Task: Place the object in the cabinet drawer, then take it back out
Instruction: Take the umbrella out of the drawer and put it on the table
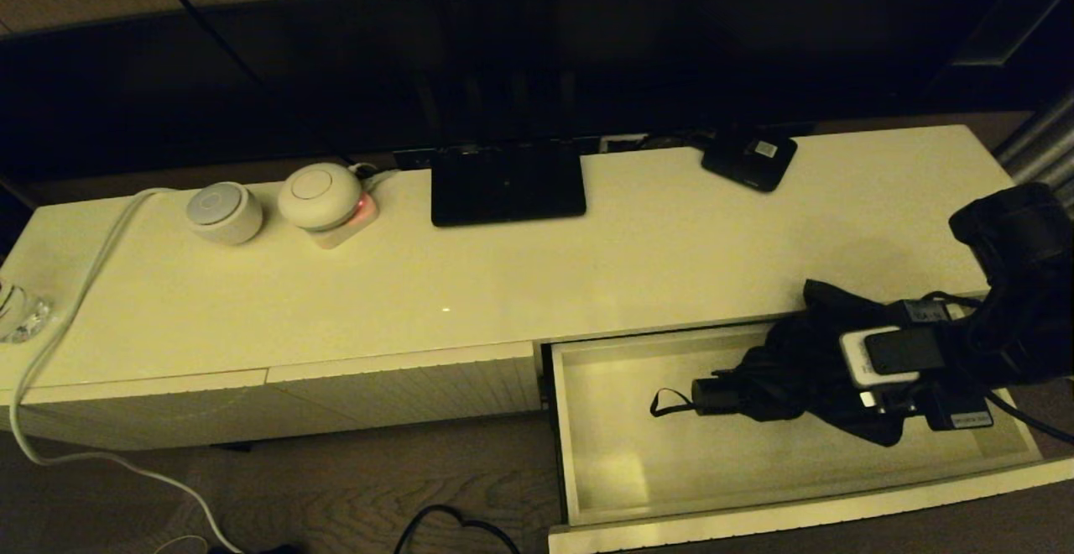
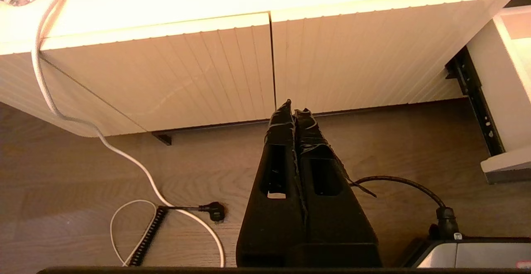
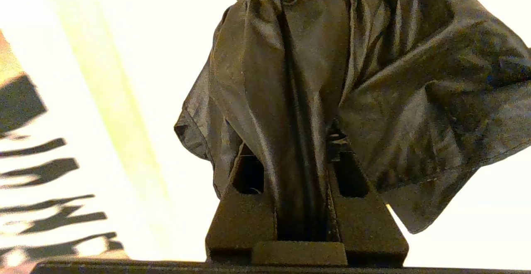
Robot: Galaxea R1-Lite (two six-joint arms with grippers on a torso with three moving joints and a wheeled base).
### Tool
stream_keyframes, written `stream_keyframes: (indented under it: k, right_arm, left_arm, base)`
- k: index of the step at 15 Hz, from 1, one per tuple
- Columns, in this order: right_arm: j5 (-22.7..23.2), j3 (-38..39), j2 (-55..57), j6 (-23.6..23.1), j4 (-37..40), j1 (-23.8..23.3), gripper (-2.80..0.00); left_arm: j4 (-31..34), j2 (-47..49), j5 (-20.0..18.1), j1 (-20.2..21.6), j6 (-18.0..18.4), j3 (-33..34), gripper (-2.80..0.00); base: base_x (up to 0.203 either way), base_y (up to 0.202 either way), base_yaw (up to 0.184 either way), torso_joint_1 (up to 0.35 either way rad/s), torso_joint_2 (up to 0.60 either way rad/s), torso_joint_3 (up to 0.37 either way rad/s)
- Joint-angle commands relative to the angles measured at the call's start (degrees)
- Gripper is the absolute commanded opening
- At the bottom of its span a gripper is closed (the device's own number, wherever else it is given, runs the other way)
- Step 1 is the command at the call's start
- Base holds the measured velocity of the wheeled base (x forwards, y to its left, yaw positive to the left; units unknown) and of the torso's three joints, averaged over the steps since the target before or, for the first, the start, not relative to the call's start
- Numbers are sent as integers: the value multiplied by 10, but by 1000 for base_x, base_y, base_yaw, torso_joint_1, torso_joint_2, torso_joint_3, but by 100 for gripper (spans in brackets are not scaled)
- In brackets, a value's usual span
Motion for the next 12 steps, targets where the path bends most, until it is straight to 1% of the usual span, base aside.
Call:
stream_keyframes:
  k: [1, 5, 6, 10, 12]
  right_arm:
    - [0, -11, -37, -5, -14, 0, -280]
    - [-6, -74, -67, -16, -22, -6, -280]
    - [-6, -94, -67, -21, -35, -7, -280]
    - [-8, -115, -17, -26, -164, -11, -280]
    - [-14, -117, 16, -26, -205, -13, -280]
  left_arm:
    - [0, 0, 0, 0, 0, 2, -280]
    - [0, 0, 0, 0, 0, 2, -280]
    - [0, 0, 0, 0, 0, 2, -280]
    - [0, 0, 0, 0, 0, 2, -280]
    - [0, 0, 0, 0, 0, 2, -280]
  base:
    - [0, 0, 0, 0, 0, 0]
    - [0, 0, 0, 0, 0, 0]
    - [0, 0, 0, 0, 0, 0]
    - [0, 0, 0, 0, 0, 0]
    - [0, 0, 0, 0, 0, 0]
